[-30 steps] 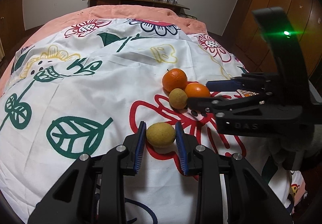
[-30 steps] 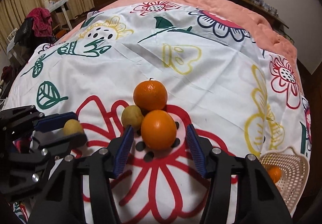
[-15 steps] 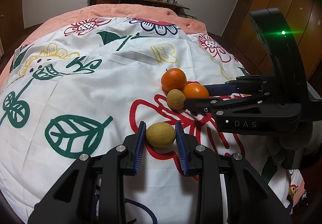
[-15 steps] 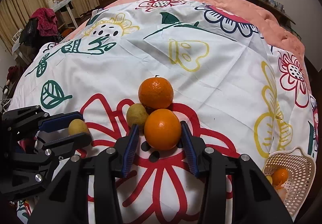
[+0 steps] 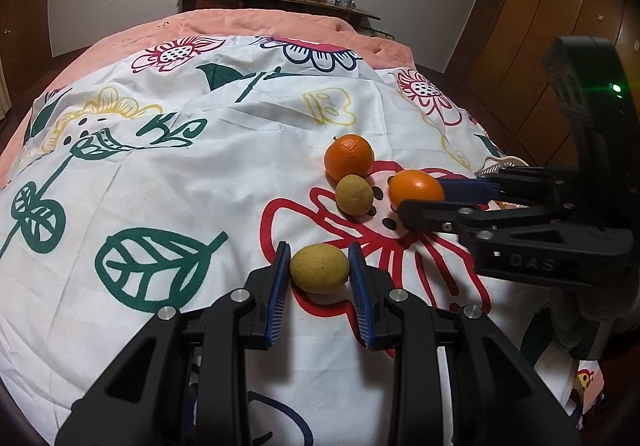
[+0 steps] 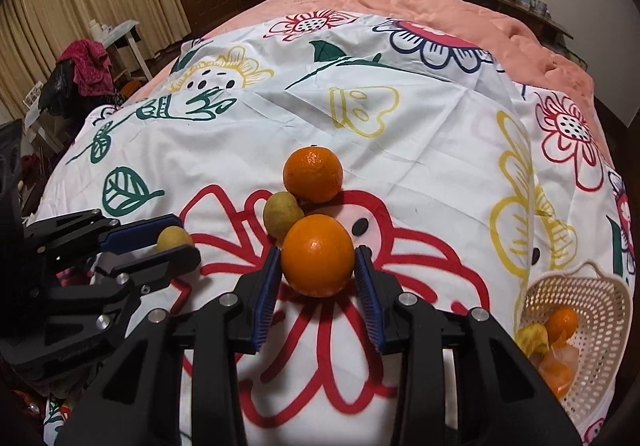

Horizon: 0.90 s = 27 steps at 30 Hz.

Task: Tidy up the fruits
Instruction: 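Close the right gripper on a large orange while the left holds the lemon, then carry the large orange over the basket with the right gripper while the left holds the lemon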

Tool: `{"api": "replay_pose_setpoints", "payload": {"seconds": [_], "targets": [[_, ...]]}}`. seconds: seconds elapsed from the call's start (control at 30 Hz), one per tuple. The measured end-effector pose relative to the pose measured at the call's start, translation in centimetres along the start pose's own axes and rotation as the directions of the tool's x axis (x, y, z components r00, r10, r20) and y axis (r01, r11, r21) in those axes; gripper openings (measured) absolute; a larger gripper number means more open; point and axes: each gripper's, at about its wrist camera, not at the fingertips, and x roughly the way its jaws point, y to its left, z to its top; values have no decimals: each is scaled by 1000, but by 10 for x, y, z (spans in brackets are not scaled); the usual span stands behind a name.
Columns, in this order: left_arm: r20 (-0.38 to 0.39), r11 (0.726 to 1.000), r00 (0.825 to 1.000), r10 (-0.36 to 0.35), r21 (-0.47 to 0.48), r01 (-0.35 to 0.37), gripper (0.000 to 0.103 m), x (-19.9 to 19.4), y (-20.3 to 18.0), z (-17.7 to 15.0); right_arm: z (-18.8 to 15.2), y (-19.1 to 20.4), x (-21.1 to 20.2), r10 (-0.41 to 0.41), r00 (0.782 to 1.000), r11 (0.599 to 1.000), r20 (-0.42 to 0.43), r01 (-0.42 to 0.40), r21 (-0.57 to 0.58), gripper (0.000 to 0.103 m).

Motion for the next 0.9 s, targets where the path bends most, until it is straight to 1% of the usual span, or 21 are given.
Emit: {"api": "replay_pose_setpoints", "payload": {"seconds": [0.23,0.5,0.9], "targets": [[-4,1000,1000,7,5,-7,30,1,-2,0,-14,-13,-21,-9,999,997,40,6,74,38],[-7,1000,1000,16,13,-16,30,0,-5,-1,-33,-39,-40,-29,996,982,81,13,186,38],[-16,999,1000,22,42,-21,30,-2,-19,0,-54,-68,-70,-67,988,957,138,25,288,38]]}}
